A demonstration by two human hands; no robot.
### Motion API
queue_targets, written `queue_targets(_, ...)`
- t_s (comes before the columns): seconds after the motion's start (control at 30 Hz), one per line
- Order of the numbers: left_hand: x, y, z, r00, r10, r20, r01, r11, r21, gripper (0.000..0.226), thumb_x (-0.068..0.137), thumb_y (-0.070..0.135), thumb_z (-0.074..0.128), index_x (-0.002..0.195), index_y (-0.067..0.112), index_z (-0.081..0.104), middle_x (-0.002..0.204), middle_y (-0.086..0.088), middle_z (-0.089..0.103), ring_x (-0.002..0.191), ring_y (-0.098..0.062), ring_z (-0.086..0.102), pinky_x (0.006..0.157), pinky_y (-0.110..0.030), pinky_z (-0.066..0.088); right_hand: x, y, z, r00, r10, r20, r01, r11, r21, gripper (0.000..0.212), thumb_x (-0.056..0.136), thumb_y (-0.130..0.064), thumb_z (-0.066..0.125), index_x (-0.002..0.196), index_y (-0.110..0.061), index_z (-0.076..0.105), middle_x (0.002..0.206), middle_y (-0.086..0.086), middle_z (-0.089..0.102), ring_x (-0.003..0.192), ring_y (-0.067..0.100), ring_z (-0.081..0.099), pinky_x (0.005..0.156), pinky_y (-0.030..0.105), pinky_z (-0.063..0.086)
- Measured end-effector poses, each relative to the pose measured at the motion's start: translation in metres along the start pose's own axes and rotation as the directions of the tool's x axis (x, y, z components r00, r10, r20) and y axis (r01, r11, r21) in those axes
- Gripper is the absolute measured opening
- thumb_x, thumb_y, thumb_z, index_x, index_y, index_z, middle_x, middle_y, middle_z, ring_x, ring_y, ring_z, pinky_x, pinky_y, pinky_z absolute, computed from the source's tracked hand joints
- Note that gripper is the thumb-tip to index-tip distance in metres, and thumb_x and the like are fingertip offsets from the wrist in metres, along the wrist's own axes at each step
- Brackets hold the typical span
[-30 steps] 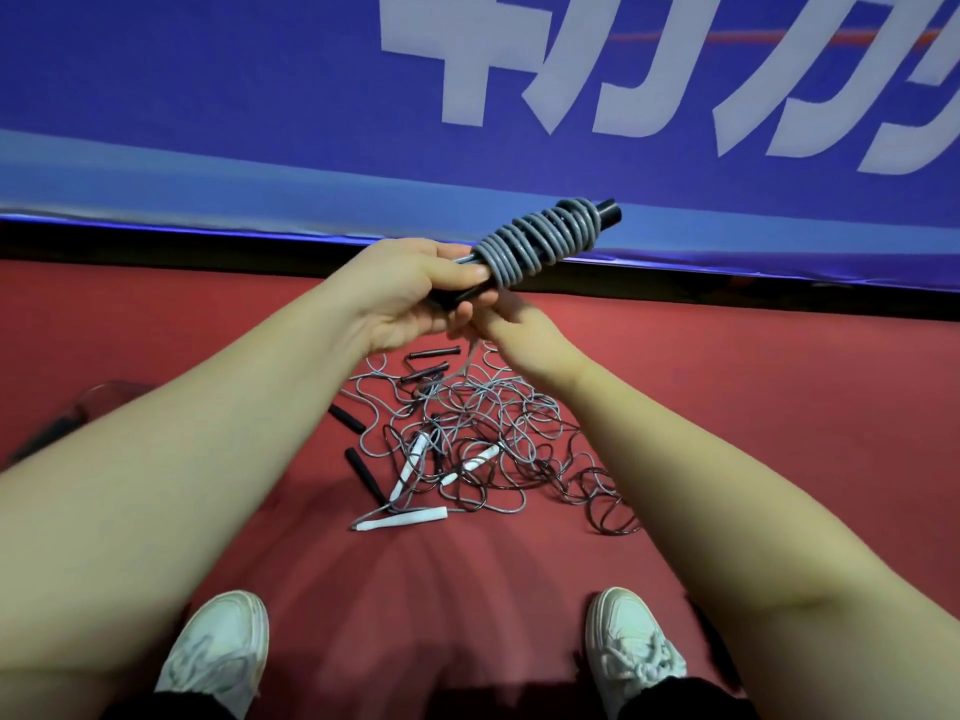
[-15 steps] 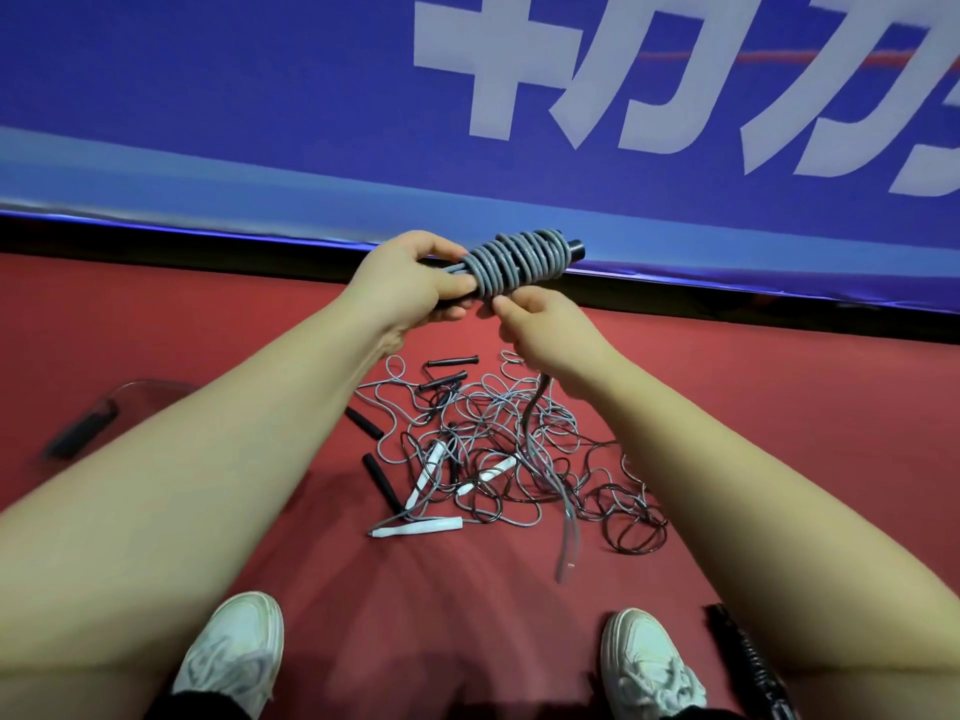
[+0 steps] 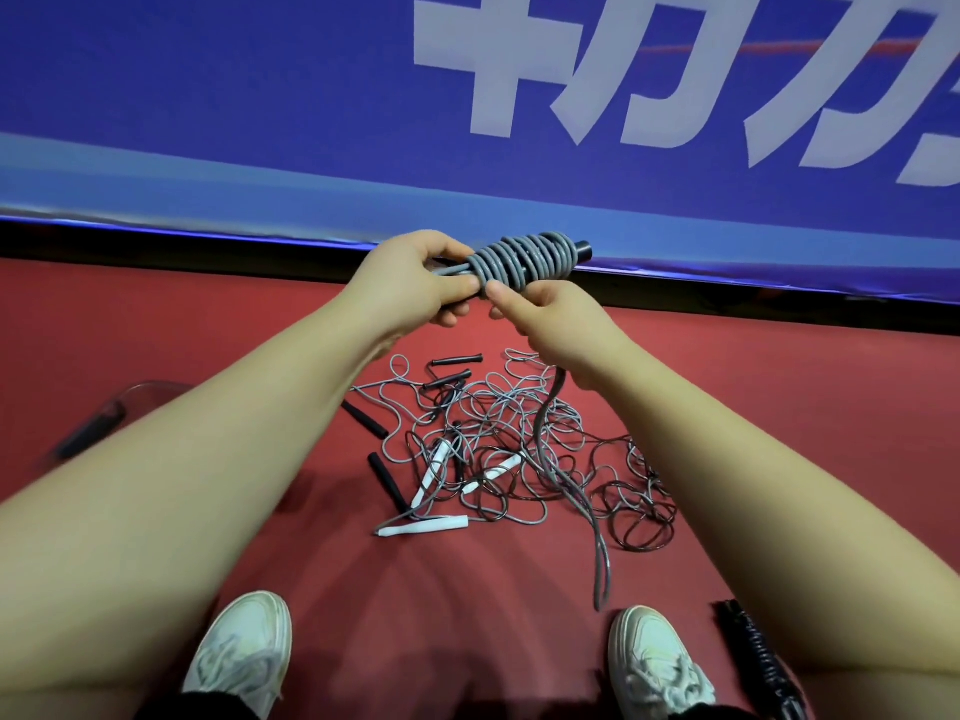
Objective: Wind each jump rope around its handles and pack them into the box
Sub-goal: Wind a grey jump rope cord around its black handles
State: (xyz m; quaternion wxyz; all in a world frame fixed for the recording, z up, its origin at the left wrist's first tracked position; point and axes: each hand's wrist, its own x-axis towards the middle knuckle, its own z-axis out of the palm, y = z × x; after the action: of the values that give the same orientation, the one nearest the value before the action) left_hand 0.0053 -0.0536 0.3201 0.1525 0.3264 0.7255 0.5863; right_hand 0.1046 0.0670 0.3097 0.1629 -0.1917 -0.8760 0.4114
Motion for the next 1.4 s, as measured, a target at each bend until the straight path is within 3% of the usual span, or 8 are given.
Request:
queue_targets(0.1,0.0,0.0,0.0,0.999,0.021,0.028,-0.021,1.0,-0.013,0.03,0.089,-0.003,0.058,0.118,0.005,0.058,0.082,-0.006,0.062,0.062,-0.01,0.059,0.053,-0.016,0.05,0.001,0.0,-0.001,0.998,-0.054,-0.033,0.05,0.992,-0.112,0.043,0.087,-0.051,0.056,0.072,-0.011,0.059,0.053,-0.007,0.038,0.045,0.006,0.033,0.041,0.016,0.024)
queue_targets(0.37,0.004,-0.005,-0.005,0.998,0.039,0.05,-0.037,0.999,-0.026,0.025,0.092,-0.001,0.054,0.116,0.007,0.054,0.087,-0.01,0.064,0.069,-0.015,0.06,0.057,-0.018,0.05,0.013,0.001,0.006,0.983,-0.116,-0.141,0.07,0.952,-0.297,0.048,0.097,-0.046,0.04,0.083,-0.008,0.066,0.074,0.004,0.06,0.077,0.023,0.055,0.069,0.034,0.04)
queue_targets(0.6,0.01,-0.016,-0.002,0.984,0.105,-0.144,-0.108,0.994,-0.012,0.026,0.088,-0.005,0.058,0.108,0.011,0.056,0.08,-0.002,0.062,0.061,-0.011,0.062,0.064,-0.022,0.054,0.013,0.002,0.011,0.989,0.001,0.147,-0.027,0.983,0.181,0.03,0.102,-0.028,0.038,0.088,-0.015,0.061,0.063,-0.003,0.052,0.045,0.009,0.033,0.042,0.017,0.028)
queue_targets(0.9,0.013,-0.023,-0.003,0.97,0.136,-0.202,-0.13,0.991,0.042,0.03,0.087,-0.004,0.059,0.115,0.005,0.06,0.088,-0.003,0.066,0.063,-0.011,0.063,0.069,-0.024,0.056,0.005,-0.014,0.021,0.962,0.08,0.26,-0.15,0.954,0.259,0.029,0.103,-0.014,0.03,0.085,-0.013,0.053,0.062,0.0,0.045,0.05,0.012,0.043,0.05,0.022,0.032)
queue_targets(1.07,0.005,-0.024,0.0,0.919,0.393,-0.018,-0.314,0.761,0.568,0.037,0.085,0.005,0.062,0.121,0.012,0.062,0.115,-0.009,0.066,0.105,-0.026,0.06,0.092,-0.031,0.043,-0.005,-0.027,0.001,0.926,0.194,0.325,-0.21,0.978,0.015,0.028,0.101,-0.014,0.037,0.079,-0.01,0.056,0.058,0.001,0.046,0.049,0.013,0.048,0.047,0.019,0.04)
queue_targets(1.27,-0.007,-0.033,0.007,0.903,0.382,0.198,-0.391,0.538,0.747,0.038,0.083,0.002,0.055,0.119,0.012,0.055,0.115,-0.009,0.061,0.106,-0.032,0.056,0.083,-0.038,0.043,-0.013,-0.026,-0.017,0.889,0.262,0.374,-0.143,0.938,-0.317,0.024,0.097,-0.014,0.04,0.082,-0.011,0.059,0.059,0.001,0.046,0.045,0.012,0.038,0.043,0.021,0.03)
queue_targets(1.33,-0.008,-0.032,0.012,0.902,0.353,0.249,-0.406,0.494,0.769,0.034,0.083,0.003,0.056,0.115,0.011,0.054,0.112,-0.009,0.061,0.103,-0.032,0.055,0.079,-0.04,0.043,-0.013,-0.025,-0.019,0.877,0.267,0.399,0.043,0.785,-0.618,0.023,0.097,-0.01,0.041,0.084,-0.012,0.06,0.073,0.004,0.055,0.059,0.019,0.05,0.048,0.024,0.035)
queue_targets(1.4,-0.009,-0.034,0.014,0.893,0.34,0.295,-0.429,0.449,0.784,0.031,0.082,0.004,0.057,0.112,0.011,0.056,0.107,-0.01,0.061,0.1,-0.034,0.055,0.077,-0.041,0.044,-0.012,-0.02,-0.014,0.904,0.193,0.381,0.265,0.448,-0.854,0.019,0.097,-0.009,0.042,0.098,-0.006,0.061,0.078,0.003,0.058,0.068,0.023,0.055,0.052,0.027,0.036)
